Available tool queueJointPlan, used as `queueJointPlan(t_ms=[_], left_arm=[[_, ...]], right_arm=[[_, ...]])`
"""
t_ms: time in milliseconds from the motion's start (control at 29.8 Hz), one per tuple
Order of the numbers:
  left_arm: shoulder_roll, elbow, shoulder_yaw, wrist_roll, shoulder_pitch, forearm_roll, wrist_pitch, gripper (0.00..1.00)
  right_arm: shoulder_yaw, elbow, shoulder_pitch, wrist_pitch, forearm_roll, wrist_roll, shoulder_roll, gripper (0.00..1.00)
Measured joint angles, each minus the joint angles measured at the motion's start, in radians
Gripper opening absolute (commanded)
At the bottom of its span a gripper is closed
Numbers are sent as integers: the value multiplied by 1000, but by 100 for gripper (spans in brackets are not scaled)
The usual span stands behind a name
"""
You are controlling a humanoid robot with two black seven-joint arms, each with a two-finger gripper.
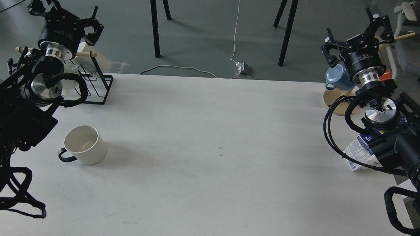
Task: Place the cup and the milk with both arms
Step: 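Reach the left gripper down to the white mug's rim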
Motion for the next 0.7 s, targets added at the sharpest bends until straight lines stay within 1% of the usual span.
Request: queueJointPlan(t_ms=[302, 369, 436, 536, 704], left_arm=[[14, -5, 7, 0, 6, 2, 0, 100], [32, -23, 28, 12, 6, 6, 0, 100], [84, -64, 78, 19, 9, 9, 0, 100], [200, -160, 176, 20, 12, 21, 0, 100], [421, -368, 308, 20, 15, 149, 0, 99]], right_arm=[[-7, 0, 6, 0, 0, 0, 0, 99], [-8, 2, 8, 0, 0, 0, 0, 99], [-8, 2, 9, 0, 0, 0, 0, 99], [-8, 8, 9, 0, 0, -1, -3, 99], [-9, 26, 10, 0, 0, -2, -10, 99]])
